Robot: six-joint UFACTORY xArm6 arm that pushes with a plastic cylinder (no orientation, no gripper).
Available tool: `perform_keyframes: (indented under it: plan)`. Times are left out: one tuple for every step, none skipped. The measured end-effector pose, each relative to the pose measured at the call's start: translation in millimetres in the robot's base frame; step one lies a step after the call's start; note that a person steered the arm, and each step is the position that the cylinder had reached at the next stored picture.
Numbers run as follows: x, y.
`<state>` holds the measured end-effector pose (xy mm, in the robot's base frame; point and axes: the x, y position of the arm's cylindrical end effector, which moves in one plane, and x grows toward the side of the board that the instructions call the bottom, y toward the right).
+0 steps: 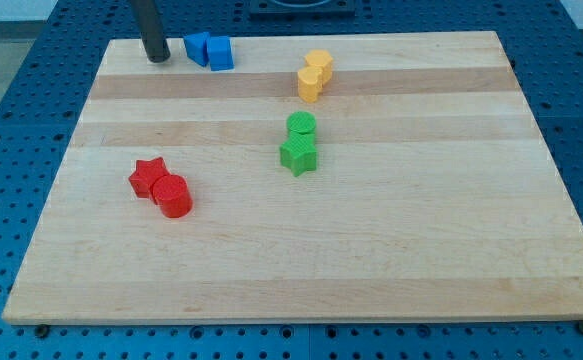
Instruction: Push the blue cube to top center
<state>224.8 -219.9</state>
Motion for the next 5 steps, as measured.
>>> perform_keyframes:
  plan:
    - [5,16]
    - [8,35]
    - [8,60]
    - [9,90]
    - [9,125]
